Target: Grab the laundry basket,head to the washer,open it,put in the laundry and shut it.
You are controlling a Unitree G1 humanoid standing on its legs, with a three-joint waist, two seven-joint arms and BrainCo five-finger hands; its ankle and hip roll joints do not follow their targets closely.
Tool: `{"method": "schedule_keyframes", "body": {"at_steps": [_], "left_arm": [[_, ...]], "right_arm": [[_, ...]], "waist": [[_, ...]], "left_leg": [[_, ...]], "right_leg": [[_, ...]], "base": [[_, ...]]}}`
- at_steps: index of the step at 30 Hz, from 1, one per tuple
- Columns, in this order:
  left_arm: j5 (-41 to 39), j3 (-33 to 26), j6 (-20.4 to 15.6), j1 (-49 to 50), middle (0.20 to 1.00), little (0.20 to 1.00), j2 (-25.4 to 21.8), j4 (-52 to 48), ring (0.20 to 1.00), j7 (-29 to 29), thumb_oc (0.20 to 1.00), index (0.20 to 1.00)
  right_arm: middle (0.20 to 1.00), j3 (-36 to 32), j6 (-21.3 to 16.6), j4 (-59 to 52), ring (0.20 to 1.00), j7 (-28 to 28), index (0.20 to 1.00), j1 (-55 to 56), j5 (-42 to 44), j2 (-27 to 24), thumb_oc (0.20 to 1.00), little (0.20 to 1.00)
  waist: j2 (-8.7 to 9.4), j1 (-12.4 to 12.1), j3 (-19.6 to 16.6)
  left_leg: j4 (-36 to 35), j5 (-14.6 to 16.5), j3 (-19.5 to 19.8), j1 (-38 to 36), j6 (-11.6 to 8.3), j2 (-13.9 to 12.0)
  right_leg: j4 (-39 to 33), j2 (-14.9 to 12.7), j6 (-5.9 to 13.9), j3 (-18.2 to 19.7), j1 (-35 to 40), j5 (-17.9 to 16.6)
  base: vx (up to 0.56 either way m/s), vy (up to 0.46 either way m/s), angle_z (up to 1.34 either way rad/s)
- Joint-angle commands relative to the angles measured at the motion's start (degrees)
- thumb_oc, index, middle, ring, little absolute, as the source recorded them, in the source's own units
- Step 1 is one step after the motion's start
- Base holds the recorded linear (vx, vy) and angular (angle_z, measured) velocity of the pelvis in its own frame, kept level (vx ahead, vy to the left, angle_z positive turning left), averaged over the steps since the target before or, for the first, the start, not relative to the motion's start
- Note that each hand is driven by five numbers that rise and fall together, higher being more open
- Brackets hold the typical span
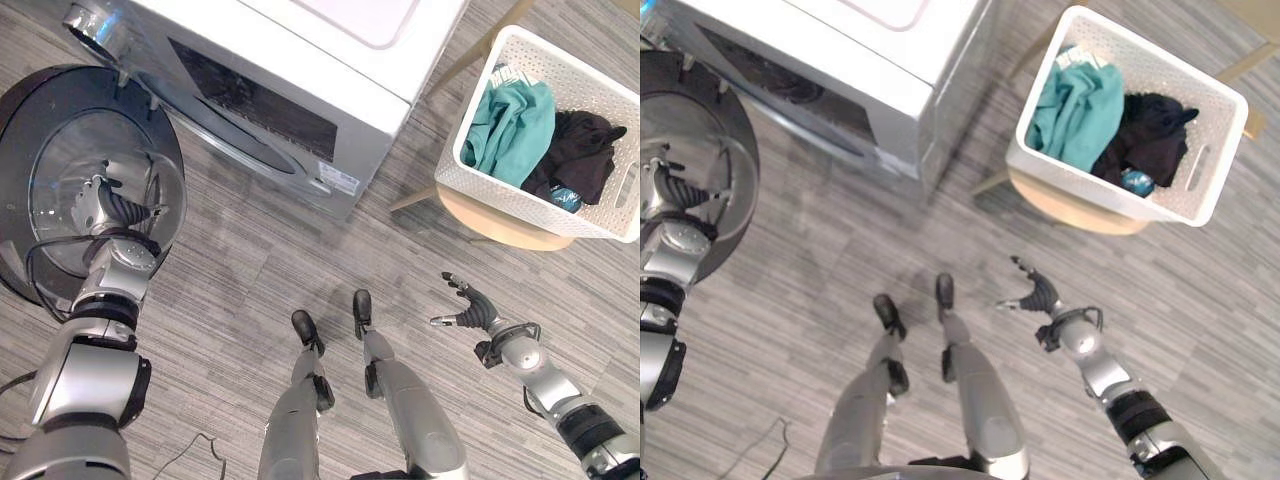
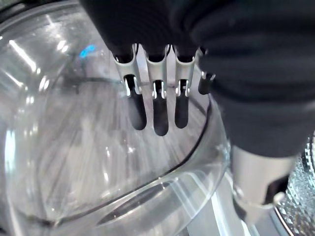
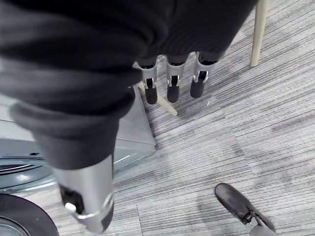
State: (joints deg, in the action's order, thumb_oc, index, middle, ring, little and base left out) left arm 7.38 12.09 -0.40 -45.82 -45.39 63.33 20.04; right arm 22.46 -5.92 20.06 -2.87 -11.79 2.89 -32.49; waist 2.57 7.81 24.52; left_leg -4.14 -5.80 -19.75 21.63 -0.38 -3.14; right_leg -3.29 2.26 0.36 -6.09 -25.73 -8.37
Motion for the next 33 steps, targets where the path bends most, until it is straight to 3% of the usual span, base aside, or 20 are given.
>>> {"method": "schedule_keyframes", "body": {"at_steps": [1,11,17,18,19,21,25,27,29,30,31,33], "left_arm": [[-2.75,-4.02,3.08,7.95,1.0,1.0,-2.93,3.7,1.0,0.96,1.0,1.0],[-3.87,-11.3,3.59,17.59,1.0,1.0,-1.6,3.59,1.0,2.11,1.0,1.0],[-5.83,-14.26,1.26,34.87,1.0,1.0,10.22,-11.21,1.0,0.67,1.0,1.0],[-5.8,-14.32,1.35,35.12,1.0,1.0,10.33,-11.44,1.0,0.67,1.0,1.0],[-7.82,-13.42,0.07,38.47,1.0,1.0,14.9,-14.7,1.0,-1.0,1.0,1.0],[-8.61,-12.9,-0.23,41.36,1.0,1.0,17.73,-17.02,1.0,-2.83,1.0,1.0],[-7.54,-9.29,-0.32,45.73,1.0,1.0,22.49,-19.77,1.0,-6.48,1.0,1.0],[-7.19,-8.71,-0.3,46.25,1.0,1.0,23.01,-19.75,1.0,-7.1,1.0,1.0],[-5.31,-6.87,-0.24,47.28,1.0,1.0,24.04,-18.19,1.0,-8.78,1.0,1.0],[-5.3,-6.87,-0.28,47.24,1.0,1.0,24.05,-18.12,1.0,-8.79,1.0,1.0],[-4.84,-6.33,-0.3,47.2,1.0,1.0,24.47,-16.87,1.0,-9.43,1.0,1.0],[-3.53,-5.54,-0.72,48.27,1.0,1.0,25.39,-14.41,1.0,-11.3,1.0,1.0]], "right_arm": [[1.0,-2.2,-1.93,-1.01,1.0,-0.84,1.0,2.69,2.2,4.12,1.0,1.0],[1.0,-3.16,-2.4,-2.92,1.0,-1.16,1.0,3.47,1.93,4.76,1.0,1.0],[1.0,-7.78,-0.6,-7.67,1.0,-0.92,1.0,6.96,-2.15,4.18,1.0,1.0],[1.0,-7.78,-0.52,-7.82,1.0,-0.89,1.0,7.15,-2.16,4.08,1.0,1.0],[1.0,-10.37,0.04,-8.73,1.0,-1.06,1.0,7.87,-3.85,3.69,1.0,1.0],[1.0,-12.58,0.88,-10.21,1.0,-0.76,1.0,9.04,-5.03,3.36,1.0,1.0],[1.0,-15.29,1.67,-11.12,1.0,-0.97,1.0,10.12,-8.41,3.2,1.0,1.0],[1.0,-15.39,1.75,-11.19,1.0,-0.76,1.0,9.96,-8.95,3.2,1.0,1.0],[1.0,-14.64,1.82,-11.11,1.0,-0.43,1.0,8.72,-9.91,3.52,1.0,1.0],[1.0,-14.64,1.82,-11.1,1.0,-0.44,1.0,8.72,-9.92,3.52,1.0,1.0],[1.0,-14.13,1.68,-10.68,1.0,-0.47,1.0,8.39,-10.46,3.67,1.0,1.0],[1.0,-14.07,1.57,-11.22,1.0,0.23,1.0,10.16,-11.76,2.88,1.0,1.0]], "waist": [[3.24,-1.52,-1.4],[2.67,-2.7,-2.99],[1.44,-3.44,-6.84],[1.37,-3.45,-6.83],[0.56,-2.98,-8.4],[-0.09,-2.66,-9.37],[-1.6,-1.34,-10.71],[-1.81,-1.08,-10.99],[-2.13,-1.37,-12.19],[-2.19,-1.35,-12.23],[-2.28,-1.32,-12.72],[-1.45,-0.03,-13.48]], "left_leg": [[6.81,5.58,2.15,1.49,-1.71,1.16],[6.14,6.34,1.29,-2.03,-1.99,1.12],[6.85,9.73,-0.3,-10.21,-1.01,1.79],[6.78,9.75,-0.32,-10.4,-1.0,1.79],[6.11,10.08,-1.02,-13.34,-0.77,2.3],[5.61,9.08,-2.53,-15.24,-0.24,2.81],[4.31,9.92,-3.9,-19.98,0.17,3.15],[3.98,10.1,-4.63,-21.0,0.04,3.09],[2.61,11.55,-7.61,-24.91,-1.14,2.34],[2.56,11.52,-7.59,-24.88,-1.15,2.31],[2.42,11.77,-8.43,-25.79,-1.53,1.61],[5.92,14.69,-8.13,-28.0,-1.44,0.86]], "right_leg": [[3.81,-4.75,7.71,-1.54,1.28,4.73],[4.32,-4.85,7.28,-1.69,3.96,6.26],[5.62,-5.11,7.34,-1.0,10.64,8.92],[5.59,-5.09,7.35,-0.97,10.8,8.94],[6.19,-5.55,7.67,-0.73,12.73,9.54],[6.71,-5.93,7.41,-0.93,13.74,9.05],[11.97,-5.71,8.41,-1.23,14.76,10.37],[12.52,-5.94,8.73,-2.07,14.66,10.17],[10.75,-8.59,9.66,-10.62,14.39,8.47],[10.63,-8.54,9.66,-10.67,14.41,8.37],[9.7,-9.63,9.69,-14.42,13.29,7.36],[7.13,-10.17,9.04,-13.33,14.13,7.53]], "base": [[0.02,0.006,-0.03],[0.02,-0.005,0.01],[0.13,0.044,-0.06],[0.18,0.089,-0.09],[0.18,0.095,-0.15],[0.09,0.066,-0.12],[0.09,0.027,-0.21],[0.13,0.005,-0.21],[0.19,-0.072,-0.53],[0.08,-0.171,-1.55],[0.18,-0.258,-1.76],[0.3,-0.312,-0.7]]}}
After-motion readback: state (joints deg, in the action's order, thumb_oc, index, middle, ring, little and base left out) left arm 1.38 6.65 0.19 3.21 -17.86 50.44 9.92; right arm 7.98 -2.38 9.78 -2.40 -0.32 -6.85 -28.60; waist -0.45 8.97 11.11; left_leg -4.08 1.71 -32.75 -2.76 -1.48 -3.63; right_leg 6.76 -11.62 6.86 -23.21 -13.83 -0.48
